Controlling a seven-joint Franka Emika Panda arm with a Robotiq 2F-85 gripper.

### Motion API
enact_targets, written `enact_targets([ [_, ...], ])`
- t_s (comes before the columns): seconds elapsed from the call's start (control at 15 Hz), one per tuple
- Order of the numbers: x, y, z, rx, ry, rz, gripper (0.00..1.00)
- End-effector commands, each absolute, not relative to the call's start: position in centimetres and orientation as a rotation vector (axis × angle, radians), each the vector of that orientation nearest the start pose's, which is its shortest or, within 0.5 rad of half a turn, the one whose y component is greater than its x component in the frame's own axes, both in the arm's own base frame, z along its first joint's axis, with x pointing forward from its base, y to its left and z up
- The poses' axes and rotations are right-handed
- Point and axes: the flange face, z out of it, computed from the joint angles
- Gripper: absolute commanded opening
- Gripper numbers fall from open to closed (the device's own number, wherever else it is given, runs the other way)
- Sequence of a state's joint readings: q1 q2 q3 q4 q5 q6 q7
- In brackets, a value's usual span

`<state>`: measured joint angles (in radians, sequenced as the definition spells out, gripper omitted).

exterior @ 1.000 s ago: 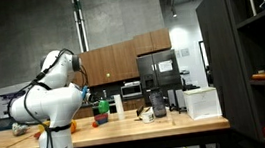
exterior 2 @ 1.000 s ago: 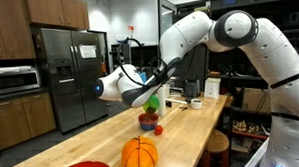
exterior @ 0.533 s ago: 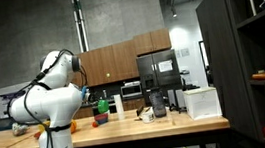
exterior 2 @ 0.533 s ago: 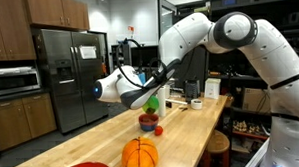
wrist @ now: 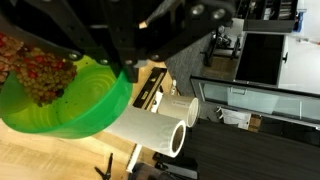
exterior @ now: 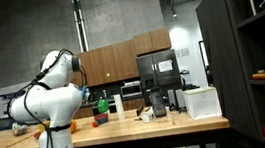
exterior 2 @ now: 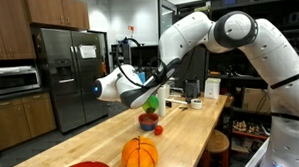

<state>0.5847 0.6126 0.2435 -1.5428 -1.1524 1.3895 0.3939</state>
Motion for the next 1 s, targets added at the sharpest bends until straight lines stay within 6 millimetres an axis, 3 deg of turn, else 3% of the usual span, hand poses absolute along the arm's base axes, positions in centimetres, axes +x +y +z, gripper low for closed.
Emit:
enact_targets([
  [0.0,53.3,38.1,31.9,1.785,0.667,0.029,0.01],
  [0.93,52.4,39.1,30.6,1.667,0.654,0.031,0.01],
])
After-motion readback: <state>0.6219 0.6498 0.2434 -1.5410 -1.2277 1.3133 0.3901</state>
